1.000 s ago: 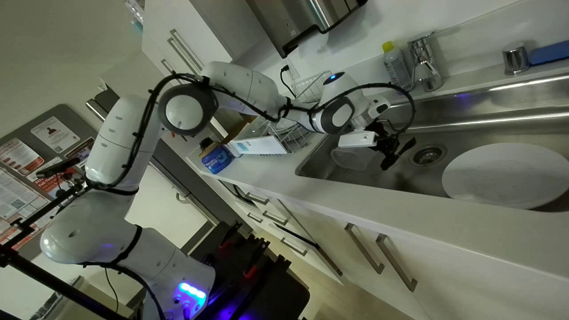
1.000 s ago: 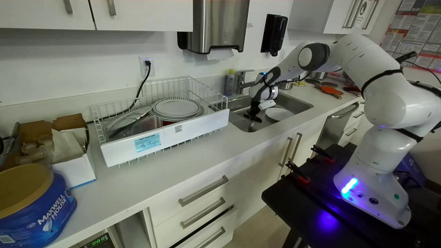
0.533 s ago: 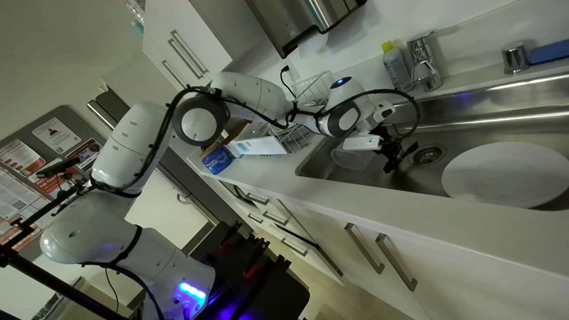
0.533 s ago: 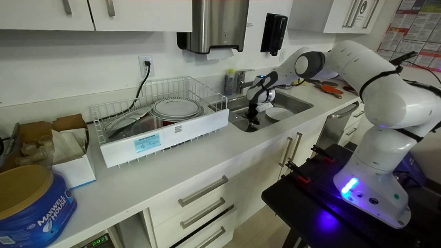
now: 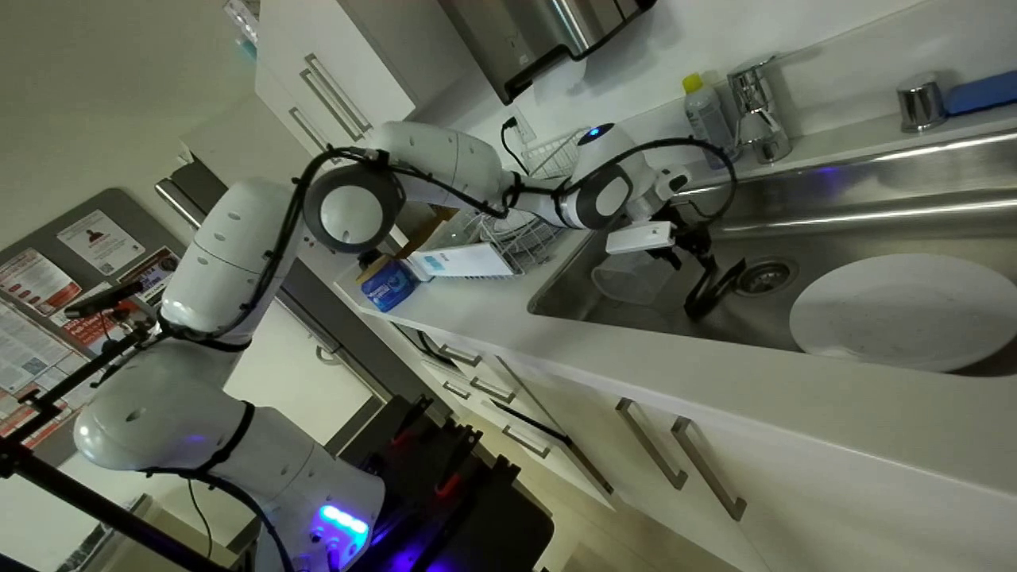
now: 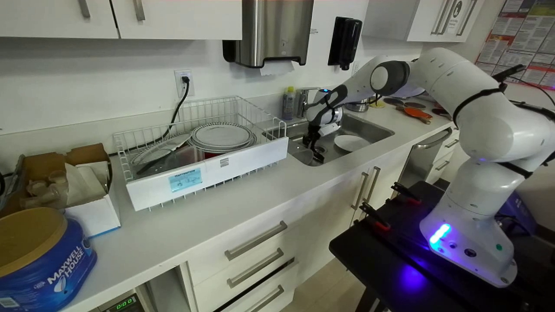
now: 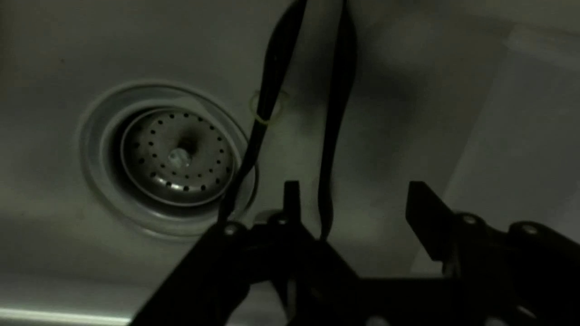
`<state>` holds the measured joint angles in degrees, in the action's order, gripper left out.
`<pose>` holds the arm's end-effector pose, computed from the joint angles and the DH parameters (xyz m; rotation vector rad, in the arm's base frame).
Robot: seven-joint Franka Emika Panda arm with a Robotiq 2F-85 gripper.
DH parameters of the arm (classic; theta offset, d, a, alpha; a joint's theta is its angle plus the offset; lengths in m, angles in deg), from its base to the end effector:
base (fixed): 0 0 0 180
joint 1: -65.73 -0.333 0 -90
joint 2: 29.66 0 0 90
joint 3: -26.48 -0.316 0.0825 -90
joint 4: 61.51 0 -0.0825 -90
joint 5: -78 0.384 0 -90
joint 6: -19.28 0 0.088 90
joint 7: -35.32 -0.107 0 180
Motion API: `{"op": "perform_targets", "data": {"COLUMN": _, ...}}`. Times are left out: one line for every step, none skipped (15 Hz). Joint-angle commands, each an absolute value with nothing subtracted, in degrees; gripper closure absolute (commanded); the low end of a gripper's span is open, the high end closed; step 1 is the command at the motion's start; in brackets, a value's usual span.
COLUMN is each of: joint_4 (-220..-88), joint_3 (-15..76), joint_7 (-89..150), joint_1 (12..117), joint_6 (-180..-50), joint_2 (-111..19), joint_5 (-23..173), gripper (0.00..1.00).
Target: Take the tongs in the dish rack and put them in the sink
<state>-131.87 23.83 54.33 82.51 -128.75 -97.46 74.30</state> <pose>0.7219 -0.1904 0.0552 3.0785 0.1610 0.2578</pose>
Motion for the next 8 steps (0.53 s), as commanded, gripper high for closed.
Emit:
{"op": "perform_targets", "data": {"joint_4": -142.9, "joint_3": 24.6, "joint_7": 55.1, "joint_1": 81.7, "joint_6": -128.9, "joint_2": -87.3, "joint_5": 72.2, "gripper": 0.05}}
{"op": "perform_targets", "data": {"joint_4": -145.0, "joint_3": 25.5, "joint_7": 55.1, "joint_1": 81.1, "joint_6": -129.3, "joint_2": -85.4, "joint_5": 72.3, "gripper": 0.01}}
{"op": "perform_targets", "data": {"joint_4": -147.6, "joint_3": 25.9, "joint_7": 55.0, "joint_1": 80.8, "joint_6": -129.2, "joint_2": -82.9, "joint_5": 71.7, "gripper": 0.0}}
{"op": "perform_targets", "data": {"joint_4": -149.8, "joint_3": 25.9, "joint_7": 55.5, "joint_1": 80.8, "joint_6": -128.8, "joint_2": -80.6, "joint_5": 71.5, "gripper": 0.0}}
{"op": "perform_targets", "data": {"joint_4": -152.1, "joint_3": 25.7, "joint_7": 56.1, "joint_1": 81.0, "joint_6": -128.3, "joint_2": -78.1, "joint_5": 71.4, "gripper": 0.0}}
{"op": "perform_targets", "data": {"joint_4": -154.5, "joint_3": 25.2, "joint_7": 57.4, "joint_1": 81.6, "joint_6": -127.6, "joint_2": -75.4, "joint_5": 71.3, "gripper": 0.0}}
{"op": "perform_targets", "data": {"joint_4": -157.0, "joint_3": 25.2, "joint_7": 58.2, "joint_1": 81.6, "joint_6": -127.8, "joint_2": -72.9, "joint_5": 71.1, "gripper": 0.0}}
{"op": "perform_targets", "data": {"joint_4": -159.4, "joint_3": 25.1, "joint_7": 59.2, "joint_1": 81.8, "joint_6": -128.0, "joint_2": -70.4, "joint_5": 71.1, "gripper": 0.0}}
